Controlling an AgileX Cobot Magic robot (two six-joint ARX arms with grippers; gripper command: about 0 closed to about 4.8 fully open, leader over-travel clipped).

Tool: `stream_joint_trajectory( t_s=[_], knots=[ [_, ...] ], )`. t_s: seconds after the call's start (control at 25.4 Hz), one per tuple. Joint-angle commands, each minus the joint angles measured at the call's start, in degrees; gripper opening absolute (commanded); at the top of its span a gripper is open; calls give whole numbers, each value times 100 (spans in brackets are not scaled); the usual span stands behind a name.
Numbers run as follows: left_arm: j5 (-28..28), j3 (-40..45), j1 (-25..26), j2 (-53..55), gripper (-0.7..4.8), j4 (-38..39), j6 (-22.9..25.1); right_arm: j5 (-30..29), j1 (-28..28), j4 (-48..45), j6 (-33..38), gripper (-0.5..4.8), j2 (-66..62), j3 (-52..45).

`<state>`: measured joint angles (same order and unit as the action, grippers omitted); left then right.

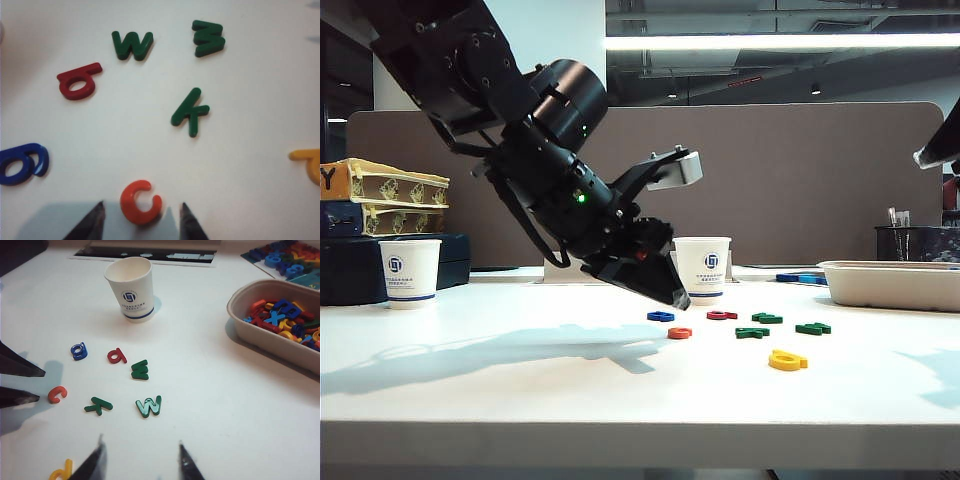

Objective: Pick up the letter "c" and put it in the paper cup.

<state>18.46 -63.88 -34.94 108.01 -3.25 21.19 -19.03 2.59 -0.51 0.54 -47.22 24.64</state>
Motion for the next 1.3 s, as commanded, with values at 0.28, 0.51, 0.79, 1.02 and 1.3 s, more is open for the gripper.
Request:
stream_joint_trajectory(
  t_s=[0.28, 0.51, 0.79, 1.02, 1.3],
  knots=[
    [-70, -33, -11, 238, 186, -26, 24, 70, 9, -48, -20, 180, 7, 24],
    [-68, -33, -11, 245, 186, -33, 24, 109, 9, 37, -61, 181, 7, 24],
    [-68, -35, -11, 350, 186, -216, 17, 109, 9, 39, -61, 181, 7, 24],
    [-68, -35, -11, 417, 186, -273, -20, 111, 9, 52, -61, 181, 7, 24],
    [-72, -70, -11, 529, 186, -334, -22, 116, 9, 70, -61, 180, 7, 24]
  ],
)
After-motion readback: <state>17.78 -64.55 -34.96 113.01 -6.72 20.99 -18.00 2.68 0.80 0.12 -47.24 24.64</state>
